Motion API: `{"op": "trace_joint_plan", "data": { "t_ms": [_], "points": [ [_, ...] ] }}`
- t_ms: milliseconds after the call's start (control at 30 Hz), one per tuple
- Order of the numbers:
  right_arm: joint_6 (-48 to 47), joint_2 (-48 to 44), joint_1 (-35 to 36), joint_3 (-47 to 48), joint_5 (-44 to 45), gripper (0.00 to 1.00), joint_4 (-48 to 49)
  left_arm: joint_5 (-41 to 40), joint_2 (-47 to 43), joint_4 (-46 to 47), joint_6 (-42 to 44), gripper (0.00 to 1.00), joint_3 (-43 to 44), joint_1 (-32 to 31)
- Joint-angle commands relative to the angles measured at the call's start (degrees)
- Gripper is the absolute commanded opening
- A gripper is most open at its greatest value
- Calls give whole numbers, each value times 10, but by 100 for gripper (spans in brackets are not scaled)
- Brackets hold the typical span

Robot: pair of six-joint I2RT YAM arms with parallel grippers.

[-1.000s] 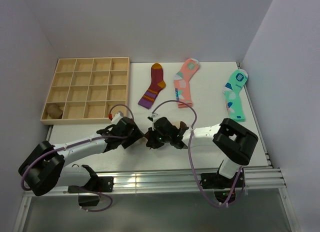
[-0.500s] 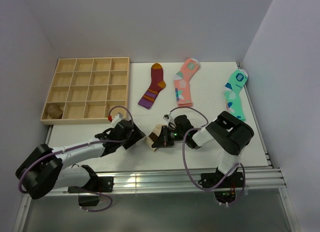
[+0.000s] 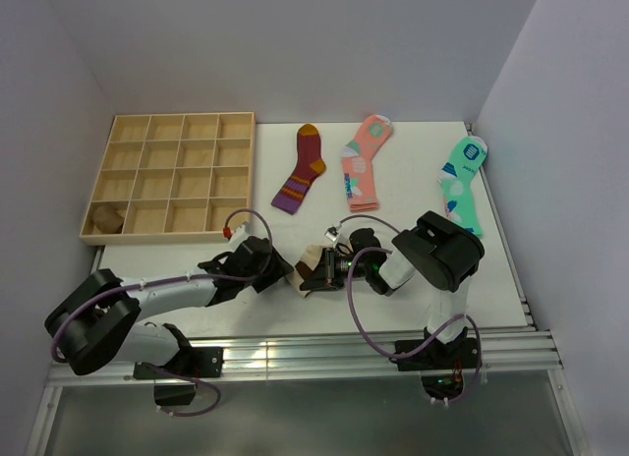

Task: Roll the socks
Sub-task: Roll the sock at the center of the board.

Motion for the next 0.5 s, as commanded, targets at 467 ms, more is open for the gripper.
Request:
{"op": "trace_joint_plan", "data": {
  "t_ms": [467],
  "points": [
    [-21, 12, -6, 14, 5, 0, -60, 13, 44, 12, -9, 55, 7, -20]
  ]
}}
